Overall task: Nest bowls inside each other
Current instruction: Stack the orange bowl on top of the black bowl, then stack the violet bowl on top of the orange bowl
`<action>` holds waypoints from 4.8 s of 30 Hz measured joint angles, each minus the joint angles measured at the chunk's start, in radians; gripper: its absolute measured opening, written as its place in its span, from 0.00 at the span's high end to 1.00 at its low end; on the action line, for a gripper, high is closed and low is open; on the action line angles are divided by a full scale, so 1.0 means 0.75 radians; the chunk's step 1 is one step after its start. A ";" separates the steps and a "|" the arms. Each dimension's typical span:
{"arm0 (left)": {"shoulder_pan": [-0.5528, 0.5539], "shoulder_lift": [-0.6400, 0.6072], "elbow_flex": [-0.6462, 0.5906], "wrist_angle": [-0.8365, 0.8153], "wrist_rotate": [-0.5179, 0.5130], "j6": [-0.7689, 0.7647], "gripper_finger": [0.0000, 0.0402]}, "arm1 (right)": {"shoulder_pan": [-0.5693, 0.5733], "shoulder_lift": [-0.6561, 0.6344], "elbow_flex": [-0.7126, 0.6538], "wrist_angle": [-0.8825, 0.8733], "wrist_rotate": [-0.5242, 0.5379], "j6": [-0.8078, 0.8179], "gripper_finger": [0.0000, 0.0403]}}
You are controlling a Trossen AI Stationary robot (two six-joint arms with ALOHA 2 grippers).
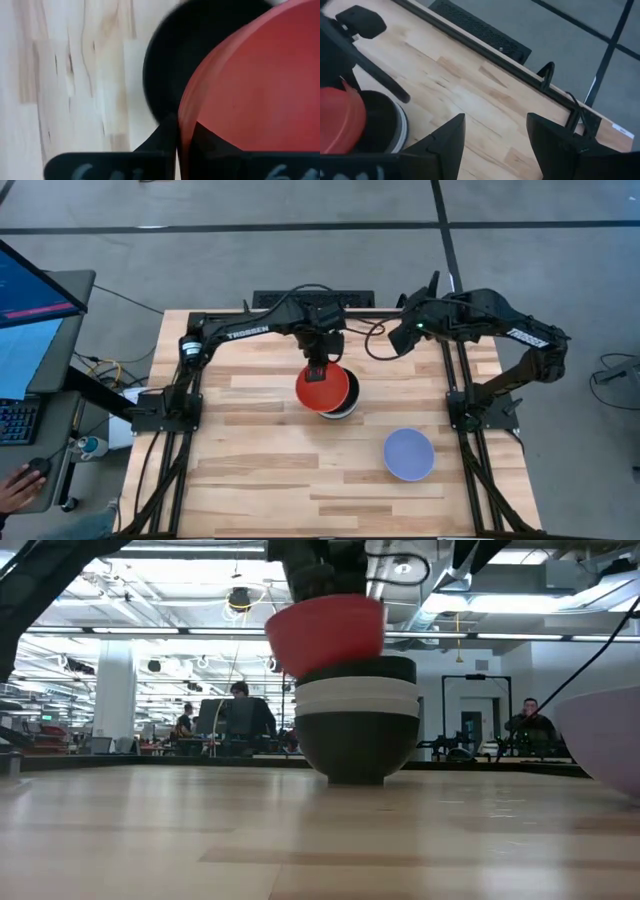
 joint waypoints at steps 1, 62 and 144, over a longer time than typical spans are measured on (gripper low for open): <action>0.000 -0.002 0.000 0.029 0.013 0.002 1.00 | 0.000 0.008 0.000 0.004 0.000 0.003 0.42; -0.114 0.132 0.133 -0.119 -0.128 -0.055 0.99 | 0.233 0.027 -0.056 -0.004 0.069 0.174 0.42; -0.385 -0.328 0.344 -0.095 -0.299 -0.301 0.69 | 1.190 -0.080 -1.301 0.562 -0.425 1.525 0.39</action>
